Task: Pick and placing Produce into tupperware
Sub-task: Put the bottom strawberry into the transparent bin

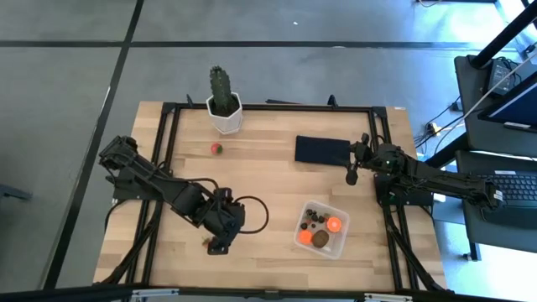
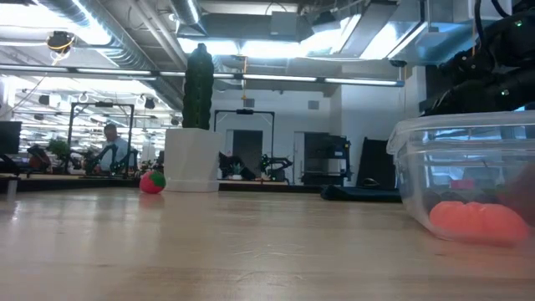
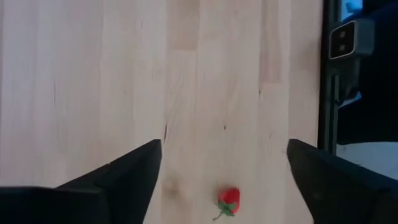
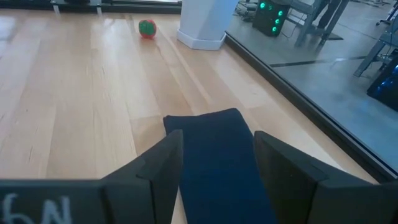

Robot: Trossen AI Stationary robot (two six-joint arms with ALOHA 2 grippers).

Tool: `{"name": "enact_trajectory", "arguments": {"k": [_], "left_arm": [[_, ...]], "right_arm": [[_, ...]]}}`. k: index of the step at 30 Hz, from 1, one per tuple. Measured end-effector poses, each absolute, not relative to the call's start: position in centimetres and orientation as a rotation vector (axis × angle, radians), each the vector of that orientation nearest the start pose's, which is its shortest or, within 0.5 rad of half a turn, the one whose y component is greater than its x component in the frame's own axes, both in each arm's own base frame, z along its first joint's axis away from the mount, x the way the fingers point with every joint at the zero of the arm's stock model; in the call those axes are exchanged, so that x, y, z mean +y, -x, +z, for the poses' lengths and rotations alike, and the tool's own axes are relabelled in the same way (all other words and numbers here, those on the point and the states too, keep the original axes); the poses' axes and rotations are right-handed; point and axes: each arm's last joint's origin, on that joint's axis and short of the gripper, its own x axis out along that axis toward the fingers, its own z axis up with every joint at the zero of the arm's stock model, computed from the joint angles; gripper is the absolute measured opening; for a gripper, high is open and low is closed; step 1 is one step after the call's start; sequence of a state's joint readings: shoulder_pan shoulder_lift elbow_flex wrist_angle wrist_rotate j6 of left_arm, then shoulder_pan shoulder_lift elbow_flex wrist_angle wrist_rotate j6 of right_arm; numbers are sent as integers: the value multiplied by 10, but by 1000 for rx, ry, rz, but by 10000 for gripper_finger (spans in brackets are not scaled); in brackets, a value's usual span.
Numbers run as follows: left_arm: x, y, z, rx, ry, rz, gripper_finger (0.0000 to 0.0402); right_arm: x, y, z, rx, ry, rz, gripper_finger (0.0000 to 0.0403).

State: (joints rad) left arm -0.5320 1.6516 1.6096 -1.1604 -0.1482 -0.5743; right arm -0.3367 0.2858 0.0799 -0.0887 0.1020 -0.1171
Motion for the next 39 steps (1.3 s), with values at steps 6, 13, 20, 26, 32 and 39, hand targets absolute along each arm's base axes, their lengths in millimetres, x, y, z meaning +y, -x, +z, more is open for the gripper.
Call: {"name": "enact_trajectory", "arguments": {"k": [6,13,20,26,32,39], "left_arm": [[-156,-275,324,1252,168,92,361],[-160,-274,315,1309,205,70,355],[-176,-268,266,1416,145,76,361],[-189,-257,231,1412,91,10,361],[-199,-241,202,1427,146,11,361],[-205,-230,179,1408,200,17,361]], "right_arm": [[-40,-104,159,320,79,-418,198],[-40,-104,159,318,72,-419,198],[-40,-104,159,318,71,-419,198],[-39,-104,159,317,69,-419,198],[-39,-104,159,312,44,-423,198],[-39,-104,158,312,43,-423,198]]}}
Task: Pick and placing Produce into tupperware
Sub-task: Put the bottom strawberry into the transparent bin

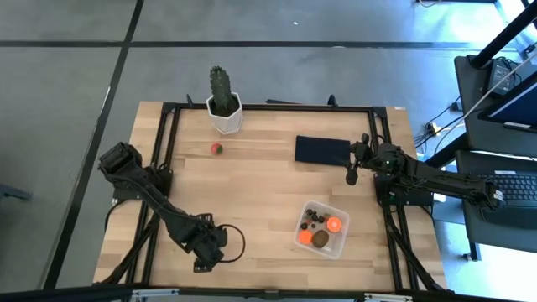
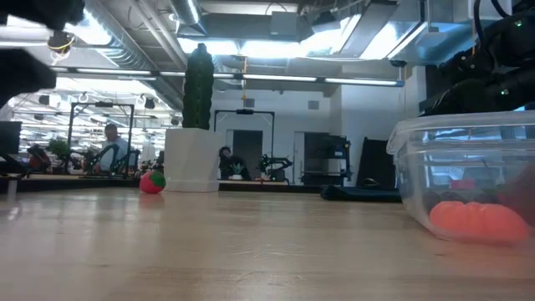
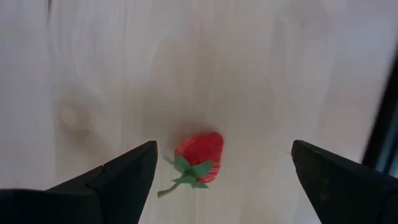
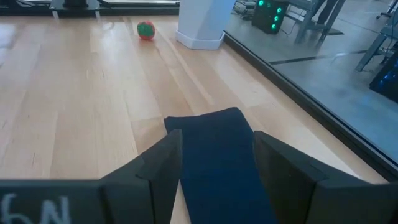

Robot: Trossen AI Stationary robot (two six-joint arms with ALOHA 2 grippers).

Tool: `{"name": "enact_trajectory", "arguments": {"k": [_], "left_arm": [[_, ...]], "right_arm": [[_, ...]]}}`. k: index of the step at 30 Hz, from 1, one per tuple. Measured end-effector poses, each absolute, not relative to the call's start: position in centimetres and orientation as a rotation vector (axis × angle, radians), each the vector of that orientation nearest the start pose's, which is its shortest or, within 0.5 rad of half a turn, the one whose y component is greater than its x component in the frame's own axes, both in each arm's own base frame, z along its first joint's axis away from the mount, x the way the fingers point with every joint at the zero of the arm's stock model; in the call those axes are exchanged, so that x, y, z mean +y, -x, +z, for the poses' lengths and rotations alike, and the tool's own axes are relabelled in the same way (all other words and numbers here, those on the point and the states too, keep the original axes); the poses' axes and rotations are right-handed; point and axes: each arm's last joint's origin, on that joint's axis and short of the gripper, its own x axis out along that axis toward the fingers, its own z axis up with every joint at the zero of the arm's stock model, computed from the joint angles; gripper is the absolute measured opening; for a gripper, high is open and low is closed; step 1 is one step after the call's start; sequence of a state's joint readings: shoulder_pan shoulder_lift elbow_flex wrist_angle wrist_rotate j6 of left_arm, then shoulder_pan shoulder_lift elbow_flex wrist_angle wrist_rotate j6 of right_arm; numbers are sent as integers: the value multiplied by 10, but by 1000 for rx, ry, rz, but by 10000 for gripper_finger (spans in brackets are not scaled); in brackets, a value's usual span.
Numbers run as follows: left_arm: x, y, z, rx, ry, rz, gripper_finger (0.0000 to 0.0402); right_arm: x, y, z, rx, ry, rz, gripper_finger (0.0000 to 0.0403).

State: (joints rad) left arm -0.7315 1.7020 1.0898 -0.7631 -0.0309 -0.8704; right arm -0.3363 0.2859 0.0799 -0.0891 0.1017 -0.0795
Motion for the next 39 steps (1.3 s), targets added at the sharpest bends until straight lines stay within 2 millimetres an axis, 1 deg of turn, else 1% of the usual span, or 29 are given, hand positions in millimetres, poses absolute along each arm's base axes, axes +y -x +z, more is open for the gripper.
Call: {"name": "enact_trajectory", "arguments": {"k": [3,8,16,39], "left_arm": [[-205,-227,171,1419,202,33,361],[-202,-223,164,1433,187,46,361],[-202,-223,163,1433,228,82,361],[-202,-222,163,1434,222,80,361]], "right_arm": [[-39,-104,158,313,41,-423,198],[-39,-104,158,314,42,-423,198],[-39,-104,158,315,45,-422,198],[-39,-104,158,315,49,-422,198]]}}
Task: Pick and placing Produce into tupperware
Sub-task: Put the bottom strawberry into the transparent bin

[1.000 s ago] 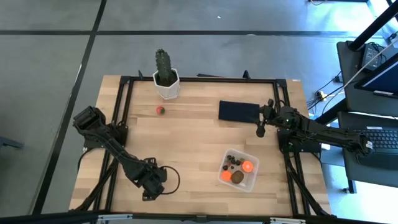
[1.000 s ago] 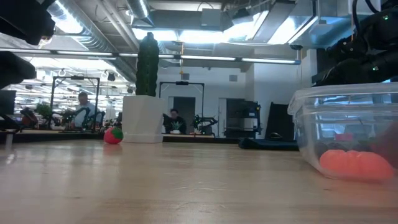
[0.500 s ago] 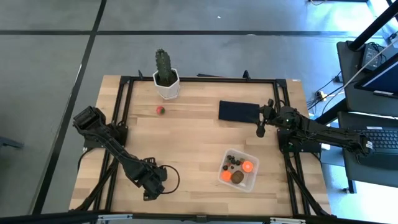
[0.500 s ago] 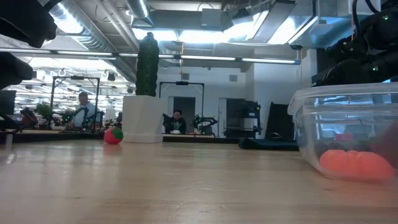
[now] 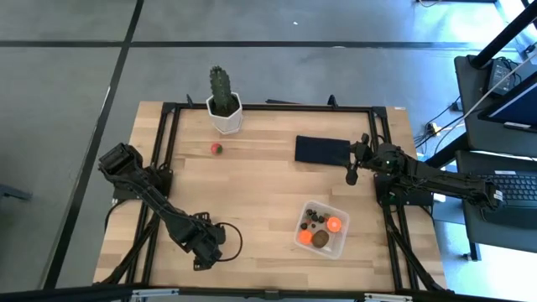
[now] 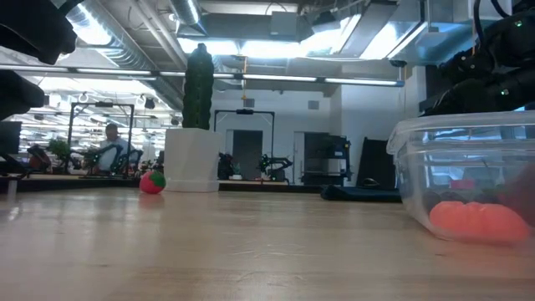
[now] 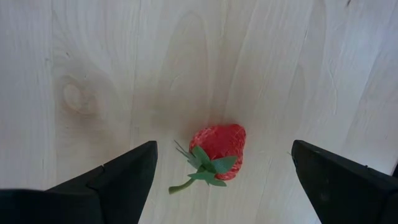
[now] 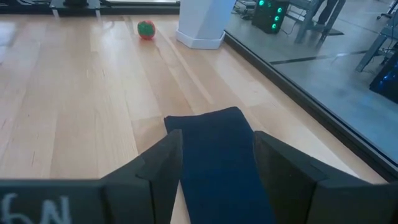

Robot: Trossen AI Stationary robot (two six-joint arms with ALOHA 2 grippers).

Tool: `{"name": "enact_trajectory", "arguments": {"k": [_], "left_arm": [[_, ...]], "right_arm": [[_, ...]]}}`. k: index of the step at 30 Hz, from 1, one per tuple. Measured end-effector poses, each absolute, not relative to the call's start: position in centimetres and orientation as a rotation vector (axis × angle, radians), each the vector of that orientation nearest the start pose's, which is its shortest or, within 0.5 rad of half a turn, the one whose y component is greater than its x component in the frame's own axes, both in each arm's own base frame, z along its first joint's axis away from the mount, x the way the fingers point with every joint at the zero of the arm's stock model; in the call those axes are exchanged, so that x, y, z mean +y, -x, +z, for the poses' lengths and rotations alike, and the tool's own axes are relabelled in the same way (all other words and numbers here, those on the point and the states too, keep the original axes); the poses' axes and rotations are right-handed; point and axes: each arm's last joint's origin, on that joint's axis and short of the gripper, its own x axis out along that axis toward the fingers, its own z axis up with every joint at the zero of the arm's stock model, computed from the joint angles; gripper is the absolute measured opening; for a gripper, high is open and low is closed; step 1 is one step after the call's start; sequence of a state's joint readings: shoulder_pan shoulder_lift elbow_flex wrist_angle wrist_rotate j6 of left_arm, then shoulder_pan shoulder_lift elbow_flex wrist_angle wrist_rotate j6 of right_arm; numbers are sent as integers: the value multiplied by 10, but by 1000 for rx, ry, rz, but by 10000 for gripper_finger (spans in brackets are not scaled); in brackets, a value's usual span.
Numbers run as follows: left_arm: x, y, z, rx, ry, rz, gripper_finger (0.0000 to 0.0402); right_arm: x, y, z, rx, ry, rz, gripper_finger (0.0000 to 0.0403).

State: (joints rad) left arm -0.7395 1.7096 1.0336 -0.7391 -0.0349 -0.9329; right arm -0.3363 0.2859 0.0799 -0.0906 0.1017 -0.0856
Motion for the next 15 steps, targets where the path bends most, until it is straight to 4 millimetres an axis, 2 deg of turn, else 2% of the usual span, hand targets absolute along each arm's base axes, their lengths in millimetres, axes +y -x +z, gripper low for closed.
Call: {"name": "enact_trajectory", "arguments": {"k": [15], "left_arm": [[-202,-222,163,1433,222,80,361]], "right_arm": [[-39,-104,158,314,43,-423,198]]}}
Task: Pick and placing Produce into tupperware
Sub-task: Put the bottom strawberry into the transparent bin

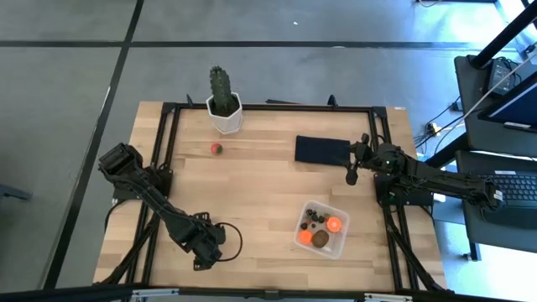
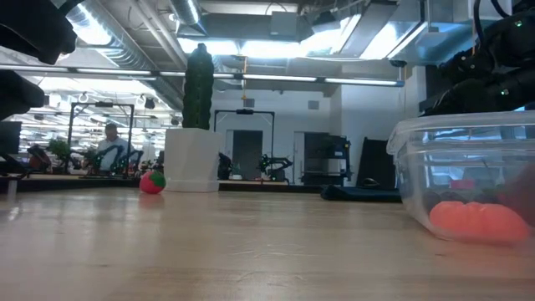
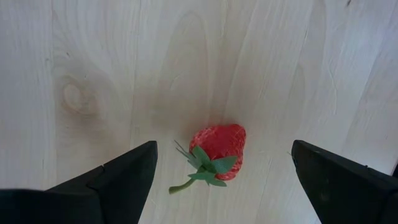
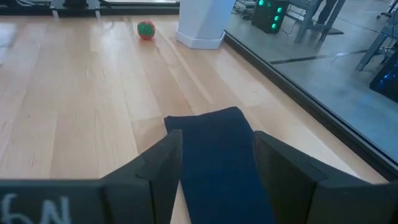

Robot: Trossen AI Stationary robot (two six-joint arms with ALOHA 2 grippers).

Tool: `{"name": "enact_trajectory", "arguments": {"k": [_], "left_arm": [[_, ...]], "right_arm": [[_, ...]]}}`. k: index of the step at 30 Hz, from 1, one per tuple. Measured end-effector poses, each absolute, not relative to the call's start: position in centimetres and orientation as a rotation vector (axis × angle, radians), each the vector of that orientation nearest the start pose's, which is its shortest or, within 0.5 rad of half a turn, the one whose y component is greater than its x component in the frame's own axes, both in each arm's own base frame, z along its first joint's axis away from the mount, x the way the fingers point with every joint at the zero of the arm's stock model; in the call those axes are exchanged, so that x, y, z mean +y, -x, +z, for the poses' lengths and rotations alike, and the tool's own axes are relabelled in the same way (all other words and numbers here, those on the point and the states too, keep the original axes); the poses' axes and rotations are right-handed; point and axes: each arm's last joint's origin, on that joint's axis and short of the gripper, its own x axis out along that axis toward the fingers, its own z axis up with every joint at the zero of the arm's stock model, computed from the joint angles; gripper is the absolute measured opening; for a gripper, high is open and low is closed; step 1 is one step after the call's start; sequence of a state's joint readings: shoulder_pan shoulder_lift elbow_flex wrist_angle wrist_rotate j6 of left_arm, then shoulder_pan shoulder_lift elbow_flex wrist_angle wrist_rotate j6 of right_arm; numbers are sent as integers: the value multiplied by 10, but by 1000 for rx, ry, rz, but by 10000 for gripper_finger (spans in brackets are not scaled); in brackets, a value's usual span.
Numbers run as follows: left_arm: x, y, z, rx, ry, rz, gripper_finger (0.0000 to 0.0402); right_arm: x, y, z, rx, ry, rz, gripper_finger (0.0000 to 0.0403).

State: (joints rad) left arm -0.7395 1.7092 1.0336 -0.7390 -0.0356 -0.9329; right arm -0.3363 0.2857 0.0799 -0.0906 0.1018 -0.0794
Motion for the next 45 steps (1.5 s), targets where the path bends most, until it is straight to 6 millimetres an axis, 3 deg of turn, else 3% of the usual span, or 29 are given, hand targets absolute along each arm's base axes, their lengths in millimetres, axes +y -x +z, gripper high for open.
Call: {"name": "enact_trajectory", "arguments": {"k": [45], "left_arm": [[-205,-229,164,1377,271,40,361]], "right_arm": [[-39,-104,158,314,45,-423,198]]}}
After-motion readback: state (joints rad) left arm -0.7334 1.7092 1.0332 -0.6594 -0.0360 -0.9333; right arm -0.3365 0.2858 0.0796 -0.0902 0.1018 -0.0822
